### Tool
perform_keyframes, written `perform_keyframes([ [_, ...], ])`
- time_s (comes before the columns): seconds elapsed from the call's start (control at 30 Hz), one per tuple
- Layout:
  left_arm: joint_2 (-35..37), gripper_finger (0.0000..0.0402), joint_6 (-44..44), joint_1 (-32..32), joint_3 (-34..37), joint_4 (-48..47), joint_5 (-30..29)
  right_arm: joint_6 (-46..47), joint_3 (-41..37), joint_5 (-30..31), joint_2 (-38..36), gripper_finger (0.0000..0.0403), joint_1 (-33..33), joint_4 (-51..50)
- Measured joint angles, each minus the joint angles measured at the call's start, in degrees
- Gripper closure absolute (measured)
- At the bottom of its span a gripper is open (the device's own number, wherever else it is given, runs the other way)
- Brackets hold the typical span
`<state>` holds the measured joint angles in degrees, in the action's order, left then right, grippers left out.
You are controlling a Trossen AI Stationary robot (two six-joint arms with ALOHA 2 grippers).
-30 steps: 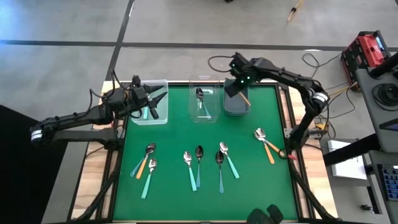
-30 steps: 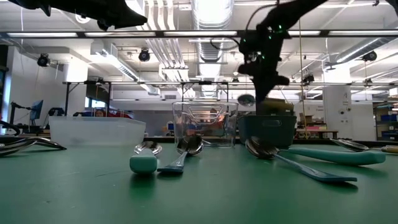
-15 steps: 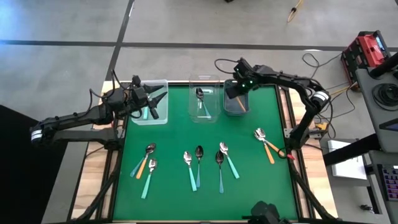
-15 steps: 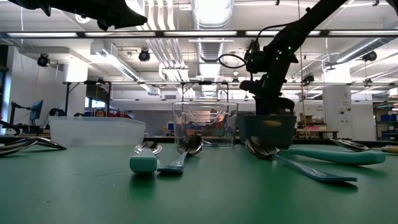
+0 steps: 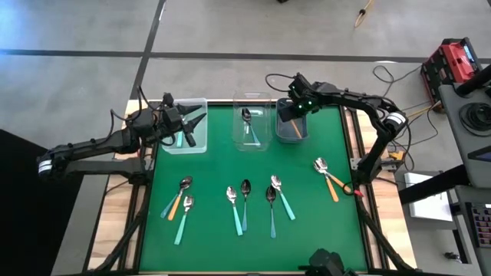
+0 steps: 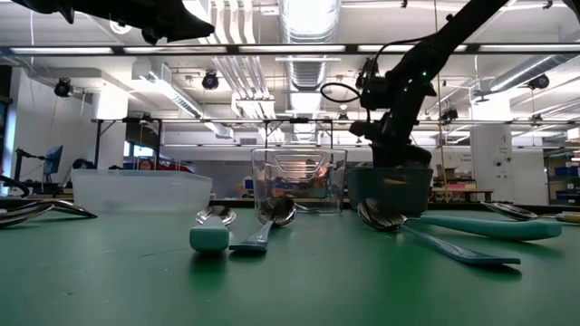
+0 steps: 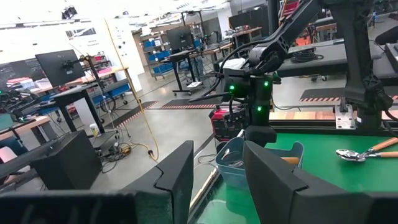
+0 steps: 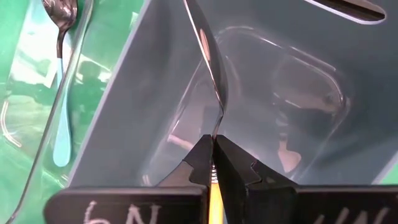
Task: Sort silverware by color (type)
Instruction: Put the yellow spoon into the blue bin
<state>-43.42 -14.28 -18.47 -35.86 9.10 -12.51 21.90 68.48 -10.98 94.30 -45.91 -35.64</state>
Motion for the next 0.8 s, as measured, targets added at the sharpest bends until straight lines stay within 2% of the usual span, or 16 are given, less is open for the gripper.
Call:
perform_keyframes([
  [0.47, 0.0, 0.0279, 0.0, 0.0, 0.0, -0.2, 0.0, -0.7, -0.6, 0.0, 0.0, 0.0394, 0.0, 0.6],
  [0.67, -0.6, 0.0279, 0.0, 0.0, 0.0, -0.4, 0.1, -2.3, 1.1, 0.0, -3.1, 0.0394, -0.2, 0.1],
  [0.73, -1.4, 0.0279, 0.0, 0.0, 0.0, -0.3, 2.0, -2.7, 1.5, 0.0, -4.5, 0.0394, -0.2, 0.1],
  [0.8, -2.5, 0.0279, 0.0, 0.0, 0.0, -0.1, 6.9, -3.2, 1.5, 0.0, -6.2, 0.0394, -0.1, 0.1],
])
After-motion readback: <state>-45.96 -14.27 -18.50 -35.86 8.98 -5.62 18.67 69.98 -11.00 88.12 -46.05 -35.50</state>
